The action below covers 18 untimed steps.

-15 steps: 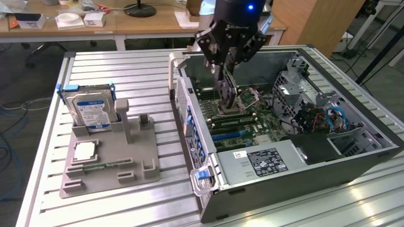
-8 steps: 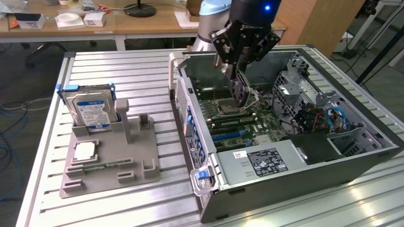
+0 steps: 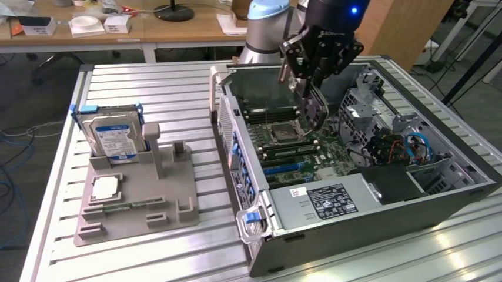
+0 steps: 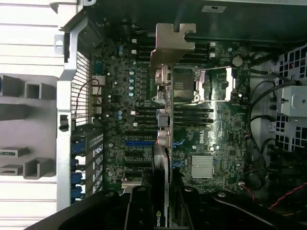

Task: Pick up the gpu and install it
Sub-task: 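Pick up the gpu and move the gpu toward the slot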

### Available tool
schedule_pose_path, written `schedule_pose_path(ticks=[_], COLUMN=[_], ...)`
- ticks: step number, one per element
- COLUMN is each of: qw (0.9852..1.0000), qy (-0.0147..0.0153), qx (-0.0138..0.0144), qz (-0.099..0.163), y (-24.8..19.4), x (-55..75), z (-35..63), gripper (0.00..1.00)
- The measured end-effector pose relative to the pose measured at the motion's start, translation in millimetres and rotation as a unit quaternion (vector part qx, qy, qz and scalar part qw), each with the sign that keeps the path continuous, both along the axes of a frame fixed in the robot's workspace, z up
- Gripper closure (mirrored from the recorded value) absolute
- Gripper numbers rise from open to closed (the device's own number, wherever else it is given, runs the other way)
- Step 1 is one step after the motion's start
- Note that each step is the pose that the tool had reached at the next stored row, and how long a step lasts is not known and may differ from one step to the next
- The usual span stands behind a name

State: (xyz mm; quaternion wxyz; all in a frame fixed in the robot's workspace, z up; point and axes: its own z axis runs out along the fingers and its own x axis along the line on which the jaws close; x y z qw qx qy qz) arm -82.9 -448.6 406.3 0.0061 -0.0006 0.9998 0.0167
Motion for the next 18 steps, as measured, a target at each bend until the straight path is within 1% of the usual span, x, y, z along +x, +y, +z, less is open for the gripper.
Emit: schedule_pose_path(ticks=[13,14,18], qw=[0.9999,0.9998,0.9998], qy=[0.0000,0.0000,0.0000], qx=[0.0009,0.0010,0.0010], qz=[0.017,0.018,0.018], y=[0.0,-0.1,0.0], x=[45.7,47.4,47.5], z=[0.0,0.0,0.0], gripper=[0.74,0.74,0.74])
